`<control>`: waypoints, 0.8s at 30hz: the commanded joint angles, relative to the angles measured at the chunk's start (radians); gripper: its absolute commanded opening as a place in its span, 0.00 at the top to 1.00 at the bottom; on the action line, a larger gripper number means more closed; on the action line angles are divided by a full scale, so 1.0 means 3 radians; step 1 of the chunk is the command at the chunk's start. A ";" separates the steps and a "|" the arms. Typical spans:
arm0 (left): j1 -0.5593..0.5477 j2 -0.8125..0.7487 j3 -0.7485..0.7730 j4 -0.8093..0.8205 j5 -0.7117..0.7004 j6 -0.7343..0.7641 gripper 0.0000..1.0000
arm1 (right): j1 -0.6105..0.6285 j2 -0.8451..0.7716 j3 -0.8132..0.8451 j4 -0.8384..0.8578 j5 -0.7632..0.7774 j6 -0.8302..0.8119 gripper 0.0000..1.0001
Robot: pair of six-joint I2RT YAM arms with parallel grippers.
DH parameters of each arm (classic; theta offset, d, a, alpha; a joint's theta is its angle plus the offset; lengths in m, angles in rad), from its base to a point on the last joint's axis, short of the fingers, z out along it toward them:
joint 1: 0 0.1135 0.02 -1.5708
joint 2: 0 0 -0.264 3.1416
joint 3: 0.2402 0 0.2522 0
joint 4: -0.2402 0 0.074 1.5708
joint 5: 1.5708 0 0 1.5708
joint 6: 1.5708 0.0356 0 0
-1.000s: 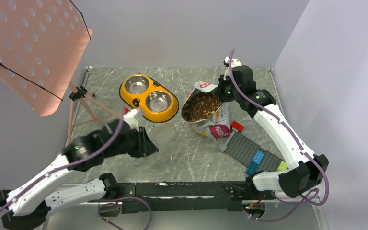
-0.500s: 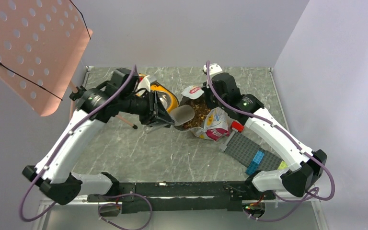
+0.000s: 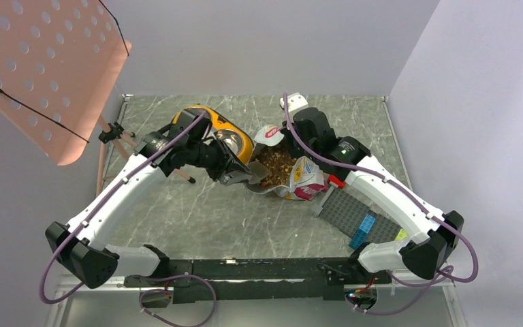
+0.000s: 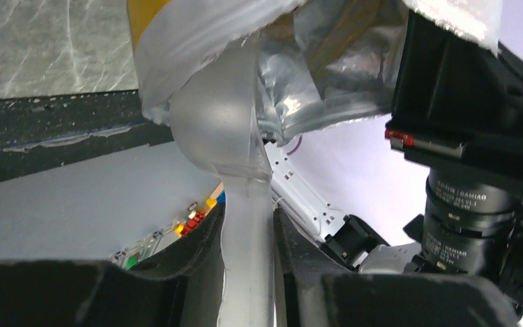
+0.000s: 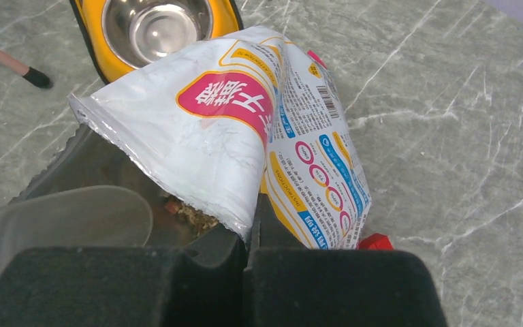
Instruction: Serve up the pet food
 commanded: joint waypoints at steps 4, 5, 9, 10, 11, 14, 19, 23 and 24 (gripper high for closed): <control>-0.0240 0.0312 -0.0270 0.0459 -0.0403 -0.1327 1.00 | 0.0122 -0.0185 0.0235 0.0382 -0.0039 0.0132 1.00; -0.0278 0.0422 -0.0240 0.0483 -0.0424 -0.1276 1.00 | 0.0119 -0.0182 0.0243 0.0382 -0.0067 0.0175 1.00; -0.0313 0.0778 -0.0299 0.1003 -0.0592 -0.0833 1.00 | 0.0122 -0.0173 0.0211 0.0407 -0.0153 0.0302 1.00; -0.0301 0.0849 -0.0378 0.1261 -0.0654 -0.0626 1.00 | 0.0124 -0.0172 0.0187 0.0405 -0.0146 0.0327 1.00; -0.0293 0.0943 -0.0473 0.1637 -0.0662 -0.0402 1.00 | 0.0123 -0.0172 0.0154 0.0403 -0.0132 0.0349 1.00; -0.0179 0.1374 -0.0708 0.2480 -0.0181 0.0137 1.00 | 0.0112 -0.0199 0.0078 0.0396 -0.0142 0.0401 1.00; -0.0115 0.1693 -0.0693 0.2869 0.0166 0.0945 1.00 | 0.0101 -0.0269 -0.0041 0.0431 -0.0218 0.0452 1.00; -0.0079 0.1331 -0.0791 0.3168 0.0261 0.1431 1.00 | 0.0074 -0.0334 -0.0118 0.0436 -0.0146 0.0416 1.00; -0.0061 0.1221 -0.0885 0.3373 0.0342 0.1412 1.00 | 0.0058 -0.0348 -0.0134 0.0430 -0.0123 0.0408 1.00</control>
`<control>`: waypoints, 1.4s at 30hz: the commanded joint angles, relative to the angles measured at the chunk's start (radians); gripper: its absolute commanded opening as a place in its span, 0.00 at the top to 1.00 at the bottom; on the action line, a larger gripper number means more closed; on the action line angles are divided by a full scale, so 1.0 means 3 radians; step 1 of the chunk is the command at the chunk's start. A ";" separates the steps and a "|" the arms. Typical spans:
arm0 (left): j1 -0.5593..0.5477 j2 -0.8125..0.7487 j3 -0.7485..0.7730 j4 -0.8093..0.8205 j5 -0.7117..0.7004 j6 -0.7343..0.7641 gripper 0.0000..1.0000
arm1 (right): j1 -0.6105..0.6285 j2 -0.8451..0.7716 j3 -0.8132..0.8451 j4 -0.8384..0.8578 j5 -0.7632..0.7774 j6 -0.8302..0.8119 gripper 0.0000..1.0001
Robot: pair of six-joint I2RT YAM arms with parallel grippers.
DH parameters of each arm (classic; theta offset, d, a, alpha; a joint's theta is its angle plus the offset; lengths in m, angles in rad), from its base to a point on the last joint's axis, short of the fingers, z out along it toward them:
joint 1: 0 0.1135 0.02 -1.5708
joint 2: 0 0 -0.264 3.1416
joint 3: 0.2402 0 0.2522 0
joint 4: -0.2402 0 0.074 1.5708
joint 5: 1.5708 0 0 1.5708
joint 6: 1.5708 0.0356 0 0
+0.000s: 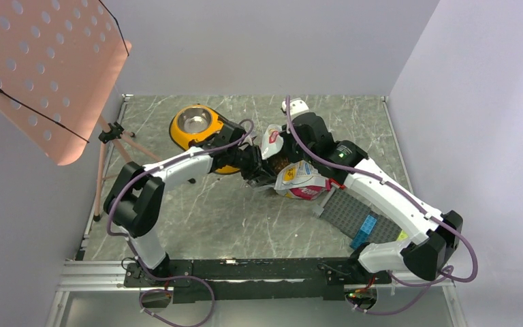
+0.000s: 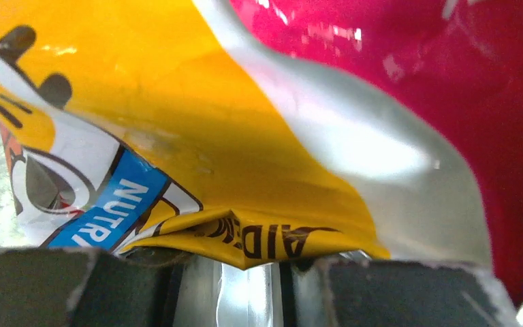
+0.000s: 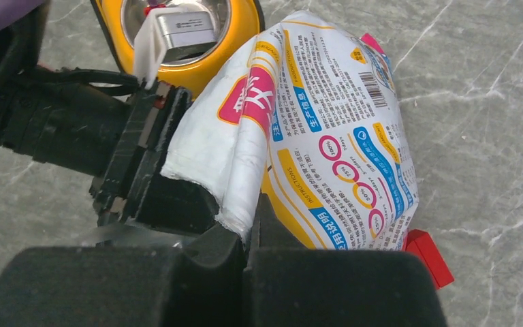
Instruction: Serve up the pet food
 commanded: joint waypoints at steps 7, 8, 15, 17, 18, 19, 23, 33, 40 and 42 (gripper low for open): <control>0.0113 -0.0923 -0.0878 0.1665 0.0028 0.0243 1.00 | -0.0168 -0.0409 -0.0001 0.0313 0.0204 -0.0020 1.00; 0.0112 -0.1003 -0.0958 0.1729 0.0002 0.0177 1.00 | -0.0183 -0.0407 0.0002 0.0311 0.0216 -0.0038 1.00; 0.0107 -0.1544 -0.1366 0.1765 -0.0161 0.0000 1.00 | -0.0239 -0.0407 -0.0028 0.0321 0.0221 -0.0104 1.00; 0.0107 -0.1661 -0.1420 0.1721 -0.0193 -0.0009 1.00 | -0.0255 -0.0396 -0.0022 0.0317 0.0193 -0.0102 1.00; 0.0106 -0.1708 -0.1456 0.1730 -0.0205 -0.0053 1.00 | -0.0266 -0.0390 -0.0012 0.0312 0.0188 -0.0097 1.00; 0.0109 -0.1775 -0.1518 0.1812 -0.0218 -0.0116 1.00 | -0.0267 -0.0387 -0.0002 0.0307 0.0183 -0.0093 1.00; 0.0105 -0.1643 -0.1623 0.2233 -0.0438 -0.0375 1.00 | -0.0271 -0.0368 0.0033 0.0299 0.0172 -0.0082 1.00; 0.0097 -0.1474 -0.1936 0.3088 -0.0148 -0.0609 1.00 | -0.0331 -0.0429 0.0011 0.0312 0.0117 -0.0092 1.00; 0.0129 -0.1482 -0.1818 0.2550 0.0054 -0.0291 1.00 | -0.0403 -0.0316 0.0094 0.0306 0.0056 -0.0071 1.00; 0.0128 -0.1329 -0.1702 0.2653 0.0093 -0.0391 1.00 | -0.0421 -0.0248 0.0170 0.0286 0.0030 -0.0076 1.00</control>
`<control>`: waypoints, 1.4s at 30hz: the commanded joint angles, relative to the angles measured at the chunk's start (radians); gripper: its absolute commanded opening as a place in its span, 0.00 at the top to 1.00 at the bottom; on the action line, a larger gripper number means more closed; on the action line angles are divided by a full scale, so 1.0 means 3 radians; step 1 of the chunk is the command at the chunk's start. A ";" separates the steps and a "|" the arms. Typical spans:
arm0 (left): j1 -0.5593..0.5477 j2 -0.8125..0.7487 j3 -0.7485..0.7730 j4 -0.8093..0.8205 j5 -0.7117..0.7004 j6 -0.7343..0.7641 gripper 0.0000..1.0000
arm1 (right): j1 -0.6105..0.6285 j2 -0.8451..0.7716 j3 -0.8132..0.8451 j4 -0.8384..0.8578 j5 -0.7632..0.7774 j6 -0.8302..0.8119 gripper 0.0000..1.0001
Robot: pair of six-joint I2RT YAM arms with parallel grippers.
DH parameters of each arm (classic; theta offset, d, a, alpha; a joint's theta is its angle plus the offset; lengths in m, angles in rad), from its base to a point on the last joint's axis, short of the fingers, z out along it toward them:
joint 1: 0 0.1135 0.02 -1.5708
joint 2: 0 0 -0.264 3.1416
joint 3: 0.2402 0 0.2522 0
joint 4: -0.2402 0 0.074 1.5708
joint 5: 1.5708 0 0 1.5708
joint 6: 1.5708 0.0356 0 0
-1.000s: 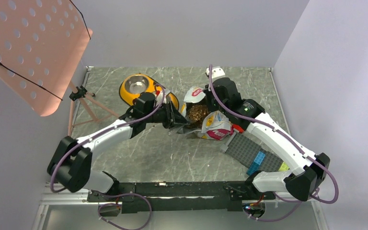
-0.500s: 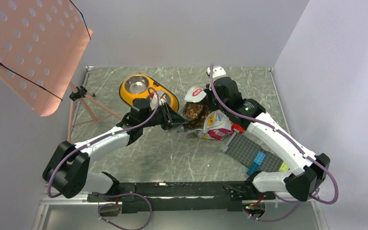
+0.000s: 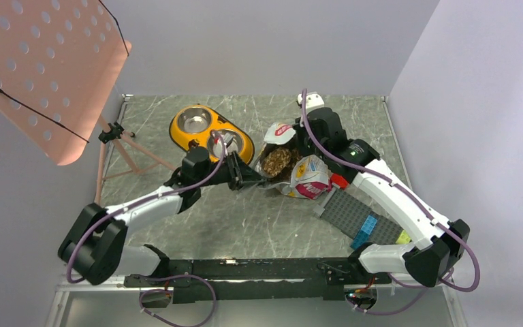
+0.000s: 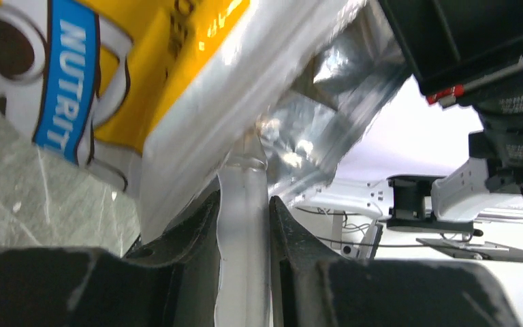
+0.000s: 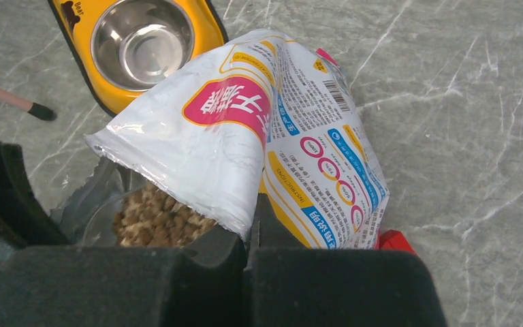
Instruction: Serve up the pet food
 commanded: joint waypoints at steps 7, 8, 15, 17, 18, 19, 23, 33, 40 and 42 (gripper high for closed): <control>0.0044 0.0332 0.0409 -0.0050 0.0087 -0.0071 1.00 | -0.0086 -0.0090 0.0247 0.0195 0.0002 -0.0016 1.00; 0.0022 0.0314 0.0402 0.0041 0.0086 -0.0128 1.00 | -0.0089 -0.0067 0.0265 0.0158 -0.0003 -0.0021 1.00; 0.0003 0.0356 0.0401 0.0055 0.0151 -0.0060 1.00 | -0.0112 -0.0116 0.0245 0.0144 -0.0027 -0.0044 1.00; -0.0105 0.0022 0.0194 0.0140 -0.0048 -0.0203 1.00 | -0.0115 -0.0053 0.0342 0.0050 0.0008 -0.0058 1.00; -0.0118 -0.0218 0.0160 -0.0210 -0.0174 -0.0091 1.00 | -0.0117 -0.0060 0.0360 0.0036 0.0031 -0.0056 1.00; -0.0089 -0.0363 0.0186 -0.0527 -0.0257 0.0123 1.00 | -0.0119 -0.0106 0.0348 0.0057 0.0038 -0.0049 1.00; 0.0082 0.0252 0.0306 0.0205 0.0132 -0.0219 1.00 | -0.0139 -0.0089 0.0288 0.0125 -0.0047 -0.0053 1.00; -0.0039 -0.0424 0.0154 -0.0598 -0.0202 0.0171 1.00 | -0.0140 -0.0049 0.0372 0.0036 -0.0031 -0.0060 1.00; -0.0042 -0.0094 0.0197 0.0468 0.0224 -0.0351 1.00 | -0.0146 -0.0061 0.0341 0.0095 -0.0065 -0.0014 1.00; -0.0045 -0.0094 0.0186 0.0577 0.0287 -0.0382 1.00 | -0.0145 -0.0102 0.0321 0.0124 -0.0057 -0.0005 1.00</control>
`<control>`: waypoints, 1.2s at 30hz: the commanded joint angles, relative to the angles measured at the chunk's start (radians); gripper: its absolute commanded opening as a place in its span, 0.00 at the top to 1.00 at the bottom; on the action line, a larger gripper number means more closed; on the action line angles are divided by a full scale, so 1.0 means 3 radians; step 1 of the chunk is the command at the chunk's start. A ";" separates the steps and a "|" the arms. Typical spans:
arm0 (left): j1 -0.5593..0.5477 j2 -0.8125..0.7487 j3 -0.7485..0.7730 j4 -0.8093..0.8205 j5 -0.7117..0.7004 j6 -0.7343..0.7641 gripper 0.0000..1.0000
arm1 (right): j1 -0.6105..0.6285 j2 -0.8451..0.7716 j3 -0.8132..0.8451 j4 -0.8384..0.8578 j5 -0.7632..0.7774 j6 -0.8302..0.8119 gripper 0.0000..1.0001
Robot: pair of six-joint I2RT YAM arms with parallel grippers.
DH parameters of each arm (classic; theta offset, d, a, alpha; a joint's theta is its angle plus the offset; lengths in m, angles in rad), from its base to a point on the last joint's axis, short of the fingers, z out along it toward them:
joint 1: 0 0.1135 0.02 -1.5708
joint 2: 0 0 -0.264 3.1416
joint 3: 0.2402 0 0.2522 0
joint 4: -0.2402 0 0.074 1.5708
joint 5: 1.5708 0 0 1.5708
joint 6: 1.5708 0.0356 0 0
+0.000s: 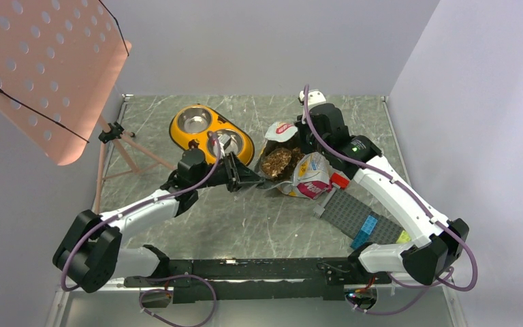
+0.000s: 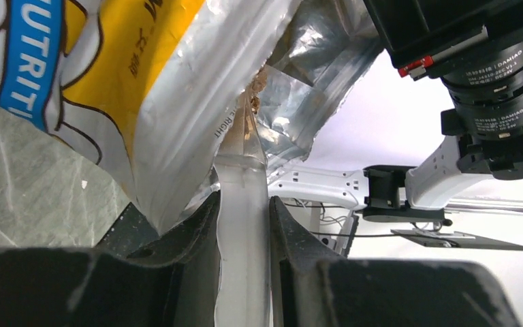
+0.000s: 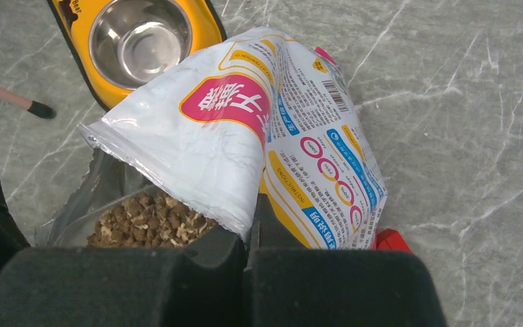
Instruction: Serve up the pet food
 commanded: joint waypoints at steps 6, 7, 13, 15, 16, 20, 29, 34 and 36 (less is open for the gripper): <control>-0.0007 0.0093 -0.0410 0.1730 0.0164 -0.0768 1.00 | -0.0017 -0.0173 0.0195 0.0207 0.0101 0.0013 1.00; -0.0011 0.0067 -0.0424 0.1713 0.0156 -0.0746 1.00 | -0.0017 -0.0183 0.0189 0.0218 0.0097 0.0013 1.00; -0.0013 -0.0132 -0.0345 0.1467 0.0214 -0.0710 1.00 | -0.0018 -0.0179 0.0208 0.0219 0.0136 -0.0013 1.00; -0.0002 -0.0235 -0.0346 0.1304 0.0226 -0.0658 1.00 | -0.0031 -0.0187 0.0215 0.0213 0.0171 0.0003 1.00; 0.0003 -0.0273 -0.0366 0.1285 0.0233 -0.0660 1.00 | -0.0036 -0.0185 0.0222 0.0199 0.0193 0.0013 1.00; 0.0033 -0.0454 -0.0464 0.1220 0.0229 -0.0711 1.00 | -0.0054 -0.0192 0.0266 0.0150 0.0337 0.0053 1.00; 0.0271 -0.1069 -0.0416 0.0626 0.0274 -0.0715 1.00 | -0.0224 -0.0133 0.0401 -0.0045 0.0684 0.0191 1.00; 0.0655 -0.1266 -0.0300 0.0328 0.0387 -0.0771 1.00 | -0.0272 -0.0184 0.0349 -0.0036 0.0608 0.0172 1.00; 0.0835 -0.1280 -0.0216 0.0173 0.0458 -0.0730 1.00 | -0.0275 -0.0196 0.0341 -0.0044 0.0592 0.0167 1.00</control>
